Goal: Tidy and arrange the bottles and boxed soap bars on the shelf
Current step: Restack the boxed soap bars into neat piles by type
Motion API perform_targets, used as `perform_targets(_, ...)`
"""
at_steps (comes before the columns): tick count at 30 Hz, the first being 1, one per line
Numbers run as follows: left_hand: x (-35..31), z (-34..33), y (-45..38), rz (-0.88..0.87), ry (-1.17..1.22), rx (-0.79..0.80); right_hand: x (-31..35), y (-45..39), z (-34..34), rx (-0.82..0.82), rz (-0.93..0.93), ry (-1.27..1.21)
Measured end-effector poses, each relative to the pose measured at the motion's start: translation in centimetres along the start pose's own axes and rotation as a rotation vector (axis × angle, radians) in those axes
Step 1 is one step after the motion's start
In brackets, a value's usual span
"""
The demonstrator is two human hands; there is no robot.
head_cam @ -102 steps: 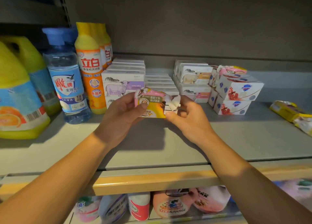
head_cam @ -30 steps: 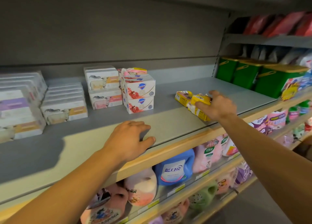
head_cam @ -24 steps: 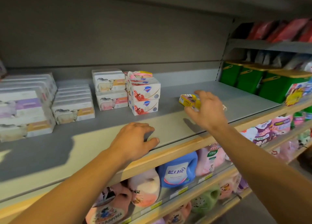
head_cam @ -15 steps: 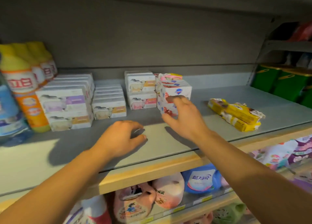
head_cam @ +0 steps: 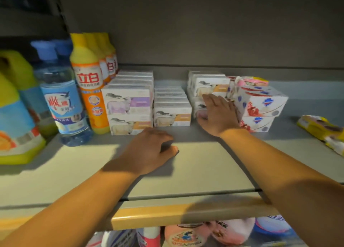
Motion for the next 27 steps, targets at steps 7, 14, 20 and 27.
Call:
perform_targets(7, 0.7, -0.5, 0.0, 0.001, 0.009, -0.018, 0.7, 0.3, 1.2, -0.146, 0.014, 0.257)
perform_targets(14, 0.9, -0.3, 0.2, 0.044, 0.031, -0.008, 1.0, 1.7, 3.0, -0.149, 0.051, 0.151)
perform_targets(20, 1.3, 1.2, 0.6, 0.121, 0.252, -0.162, 1.3, 5.1, 7.1, -0.104, 0.062, -0.371)
perform_targets(27, 1.0, 2.6, 1.1, 0.11, 0.784, -0.189, 7.1, 7.7, 5.8, 0.148, 0.188, -0.775)
Point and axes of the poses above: each hand's wrist, its own y-axis away from the middle knuckle, its own z-axis out of the back of the hand, x = y × z, the point moved 8 cm from there along -y, towards the middle knuckle, and after that the axes turned 1 degree about -z, right-handed, at the moved point
